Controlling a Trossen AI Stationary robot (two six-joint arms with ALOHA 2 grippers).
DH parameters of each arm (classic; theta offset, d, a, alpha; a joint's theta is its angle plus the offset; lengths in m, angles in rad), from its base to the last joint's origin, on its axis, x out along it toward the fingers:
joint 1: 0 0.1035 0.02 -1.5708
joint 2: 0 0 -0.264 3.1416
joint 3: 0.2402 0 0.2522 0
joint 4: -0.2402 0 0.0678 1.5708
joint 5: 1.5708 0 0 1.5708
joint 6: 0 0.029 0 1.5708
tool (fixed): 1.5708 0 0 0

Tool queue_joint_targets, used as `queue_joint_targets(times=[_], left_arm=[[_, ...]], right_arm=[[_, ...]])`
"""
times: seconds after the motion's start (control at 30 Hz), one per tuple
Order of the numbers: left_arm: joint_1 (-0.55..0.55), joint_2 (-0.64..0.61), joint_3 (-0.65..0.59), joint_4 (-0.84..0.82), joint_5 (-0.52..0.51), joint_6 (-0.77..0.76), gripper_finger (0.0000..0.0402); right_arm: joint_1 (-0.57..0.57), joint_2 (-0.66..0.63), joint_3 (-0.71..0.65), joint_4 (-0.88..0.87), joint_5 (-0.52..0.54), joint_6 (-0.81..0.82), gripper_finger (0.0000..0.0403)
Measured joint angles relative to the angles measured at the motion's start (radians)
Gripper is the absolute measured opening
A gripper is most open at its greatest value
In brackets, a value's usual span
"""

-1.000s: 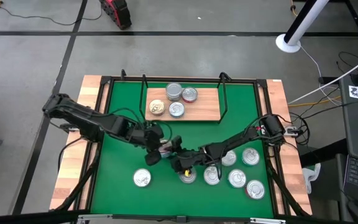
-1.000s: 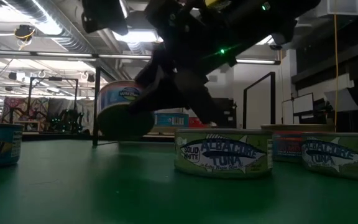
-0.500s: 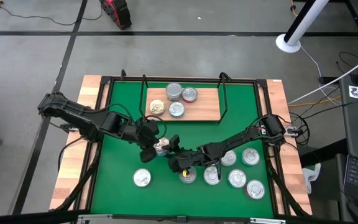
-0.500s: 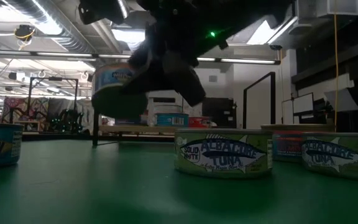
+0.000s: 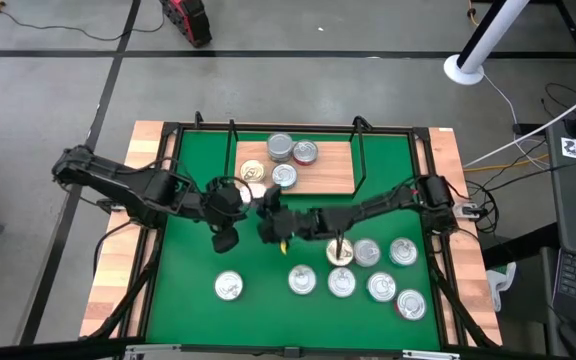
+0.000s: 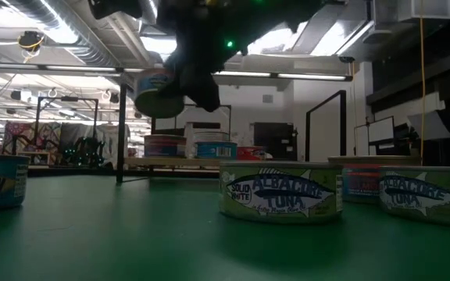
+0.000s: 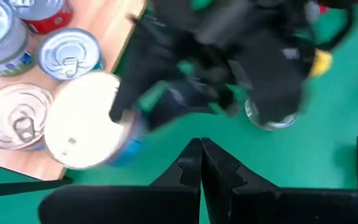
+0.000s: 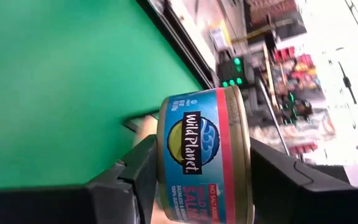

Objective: Stack canned seafood by type on shelf
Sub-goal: Stack the blue pink tuna can on top of the other blue pink tuna can on the shelf

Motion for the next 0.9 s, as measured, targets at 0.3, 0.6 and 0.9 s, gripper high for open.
queue_joint_targets(times=[0.3,0.6,0.9], left_arm=[[0.000,-0.022,0.000,-0.009,-0.034,0.070,0.0000],[0.000,-0.022,0.000,-0.008,-0.049,0.094,0.0000],[0.000,-0.022,0.000,-0.007,-0.063,0.094,0.0000]], right_arm=[[-0.166,-0.001,0.008,0.000,-0.148,-0.024,0.0192],[-0.273,0.000,0.008,0.000,-0.278,-0.023,0.0192],[-0.271,0.006,0.008,0.022,-0.351,-0.024,0.0192]])
